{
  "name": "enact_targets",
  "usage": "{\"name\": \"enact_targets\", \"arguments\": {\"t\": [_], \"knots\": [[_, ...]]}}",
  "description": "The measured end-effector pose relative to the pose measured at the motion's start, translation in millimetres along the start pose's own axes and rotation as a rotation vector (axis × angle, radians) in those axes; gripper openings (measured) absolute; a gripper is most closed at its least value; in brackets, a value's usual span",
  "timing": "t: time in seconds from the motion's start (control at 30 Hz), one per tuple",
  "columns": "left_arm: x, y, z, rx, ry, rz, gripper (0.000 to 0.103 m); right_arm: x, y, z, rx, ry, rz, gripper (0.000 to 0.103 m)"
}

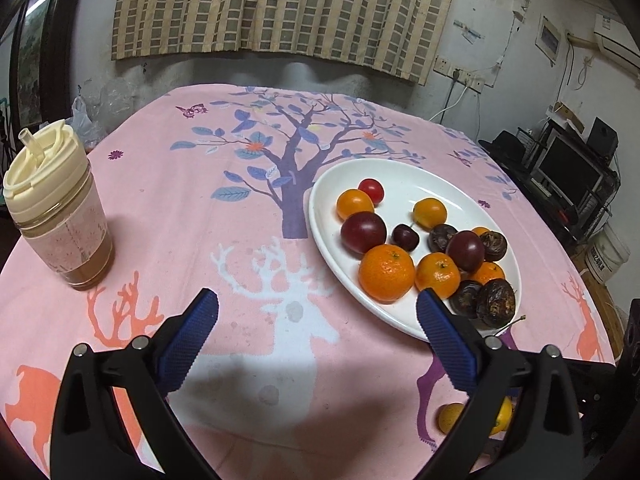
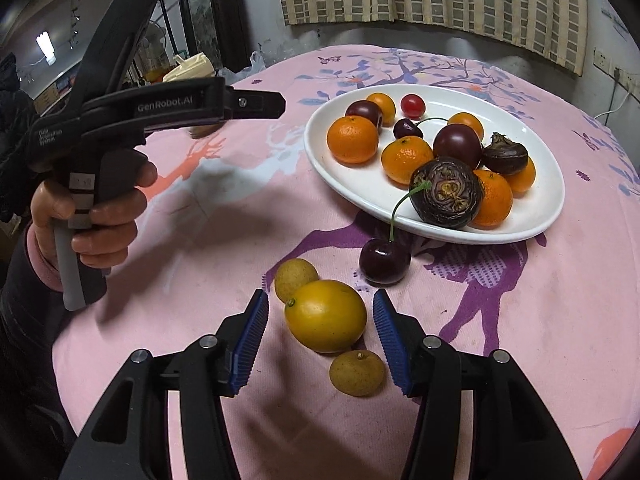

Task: Organize fruits
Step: 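Grasp a yellow lemon-like fruit with the right tool while the left tool grasps a small yellow fruit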

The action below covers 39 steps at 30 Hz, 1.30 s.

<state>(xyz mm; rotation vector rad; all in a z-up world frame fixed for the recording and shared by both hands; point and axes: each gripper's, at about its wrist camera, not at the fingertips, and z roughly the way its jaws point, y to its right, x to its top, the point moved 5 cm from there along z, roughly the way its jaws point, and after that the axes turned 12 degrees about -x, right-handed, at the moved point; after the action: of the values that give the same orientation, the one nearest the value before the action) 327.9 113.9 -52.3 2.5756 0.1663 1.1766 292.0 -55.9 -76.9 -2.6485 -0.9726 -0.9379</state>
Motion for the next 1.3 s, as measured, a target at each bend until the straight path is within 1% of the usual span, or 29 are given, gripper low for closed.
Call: {"name": "enact_targets", "arguments": {"t": [0.1,0.33,0.4,0.47,0.57,0.6,0.67,0.7,0.73,0.8,0.83,0.87,0.9,0.93,0.97,1.03,1.13,1.3], "knots": [[0,0,0,0.000,-0.001,0.000,0.098,-1,3,4,-0.017,-0.013,-0.001,0.051],[-1,0,1,0.003,-0.007,0.000,0.098,-2,5,5,-0.022,-0.017,-0.001,0.046],[-2,0,1,0.004,-0.008,0.000,0.098,-2,4,6,-0.020,-0.017,-0.007,0.041],[-2,0,1,0.005,-0.007,0.000,0.098,-1,4,5,-0.017,-0.011,-0.010,0.040],[-3,1,2,-0.002,-0.016,0.002,0.098,3,12,-2,0.005,0.016,0.039,0.040],[-4,1,3,-0.014,-0.028,0.005,0.098,6,21,-8,0.032,0.036,0.089,0.040],[-9,7,5,-0.068,-0.066,0.023,0.098,10,37,-16,0.055,0.068,0.171,0.040],[-12,12,7,-0.104,-0.087,0.037,0.098,12,46,-20,0.049,0.085,0.208,0.040],[-18,21,8,-0.155,-0.119,0.065,0.098,13,56,-24,0.034,0.103,0.246,0.040],[-31,42,11,-0.231,-0.174,0.142,0.097,12,71,-27,0.027,0.113,0.311,0.040],[-38,54,11,-0.258,-0.195,0.201,0.094,12,75,-27,0.028,0.112,0.332,0.040],[-46,66,11,-0.274,-0.209,0.267,0.088,11,79,-27,0.024,0.111,0.349,0.040],[-55,76,11,-0.284,-0.227,0.324,0.073,11,82,-27,0.017,0.110,0.360,0.040],[-62,84,11,-0.294,-0.246,0.368,0.064,10,84,-27,0.011,0.109,0.367,0.040],[-69,90,12,-0.302,-0.263,0.392,0.060,9,84,-27,0.013,0.107,0.373,0.040],[-79,98,14,-0.305,-0.288,0.419,0.051,8,87,-27,0.016,0.105,0.379,0.040],[-88,102,16,-0.293,-0.301,0.444,0.049,9,87,-26,0.007,0.103,0.369,0.040],[-92,106,20,-0.286,-0.324,0.451,0.046,7,81,-25,0.008,0.095,0.355,0.040]]}}
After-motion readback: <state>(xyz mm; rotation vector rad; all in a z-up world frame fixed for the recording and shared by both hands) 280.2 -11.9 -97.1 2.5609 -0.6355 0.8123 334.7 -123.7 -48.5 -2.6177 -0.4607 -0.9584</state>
